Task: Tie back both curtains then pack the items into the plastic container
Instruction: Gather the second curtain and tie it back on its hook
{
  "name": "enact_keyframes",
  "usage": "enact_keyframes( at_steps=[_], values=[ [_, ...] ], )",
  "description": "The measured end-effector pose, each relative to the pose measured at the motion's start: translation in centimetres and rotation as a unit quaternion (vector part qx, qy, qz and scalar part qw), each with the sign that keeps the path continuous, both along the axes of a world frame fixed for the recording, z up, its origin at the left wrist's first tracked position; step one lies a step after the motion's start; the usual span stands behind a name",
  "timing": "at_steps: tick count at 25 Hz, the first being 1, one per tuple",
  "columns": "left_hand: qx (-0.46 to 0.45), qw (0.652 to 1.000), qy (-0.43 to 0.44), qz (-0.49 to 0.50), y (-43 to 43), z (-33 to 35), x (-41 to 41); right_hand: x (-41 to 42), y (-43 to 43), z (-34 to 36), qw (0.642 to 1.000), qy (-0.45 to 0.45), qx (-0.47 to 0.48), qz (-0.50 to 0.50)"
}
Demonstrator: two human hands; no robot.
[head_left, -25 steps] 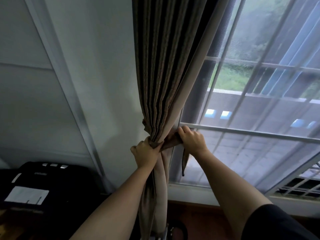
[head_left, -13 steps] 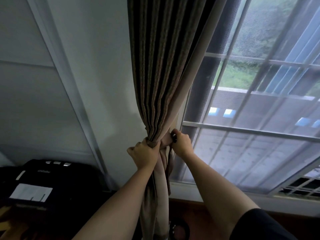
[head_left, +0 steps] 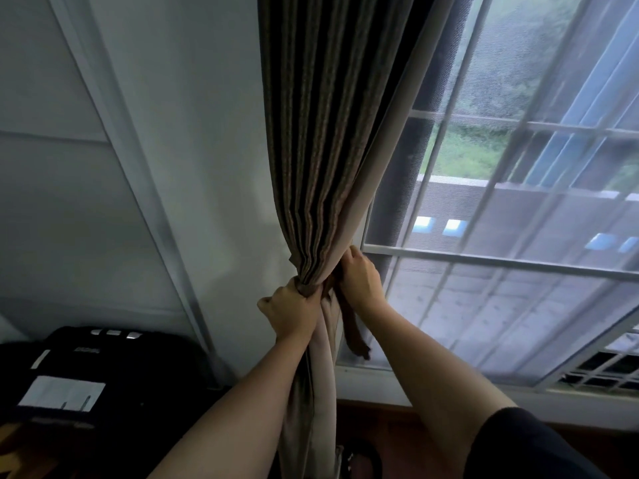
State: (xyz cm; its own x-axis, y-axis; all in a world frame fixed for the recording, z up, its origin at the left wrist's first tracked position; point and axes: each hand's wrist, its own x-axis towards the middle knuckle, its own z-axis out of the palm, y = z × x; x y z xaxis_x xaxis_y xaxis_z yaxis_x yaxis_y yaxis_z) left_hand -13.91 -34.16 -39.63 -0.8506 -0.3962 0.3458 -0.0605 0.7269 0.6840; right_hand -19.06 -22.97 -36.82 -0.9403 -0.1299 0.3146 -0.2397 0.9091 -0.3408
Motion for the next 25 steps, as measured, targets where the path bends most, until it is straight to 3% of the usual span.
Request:
enact_keyframes(
  at_steps=[2, 5, 7, 10, 14, 17, 22, 25],
  values=[
    [-0.007, 1.0, 0.014, 0.007, 0.1, 0.1, 0.0, -0.1, -0.5, -0.1, 0.998, -0.04, -0.05, -0.02],
    [0.016, 1.0, 0.013, 0.01, 0.1, -0.1, -0.3, 0.4, 0.1, -0.5, 0.976, -0.183, -0.053, 0.102],
    [0.039, 0.999, 0.009, -0.01, -0.1, -0.3, -0.6, 0.5, 0.9, -0.5, 0.955, -0.238, -0.108, 0.142],
    [0.073, 0.996, 0.017, -0.042, -0.3, -0.6, -0.6, 0.3, 1.6, -0.3, 0.93, -0.284, -0.199, 0.124],
    [0.077, 0.995, 0.044, -0.04, -0.5, -0.8, -0.6, 0.3, 2.0, -0.3, 0.94, -0.251, -0.191, 0.133],
    [0.066, 0.996, 0.057, -0.037, -0.4, -0.6, -0.6, -0.6, 2.3, -0.2, 0.898, -0.302, -0.295, 0.126],
    [0.06, 0.997, 0.039, -0.038, -0.2, 0.0, -0.4, -1.5, 1.7, 0.7, 0.938, -0.271, -0.184, 0.117],
    [0.061, 0.997, 0.021, -0.038, -0.3, 0.0, -0.5, -2.5, 1.8, 1.6, 0.971, -0.187, -0.072, 0.133]
  ],
)
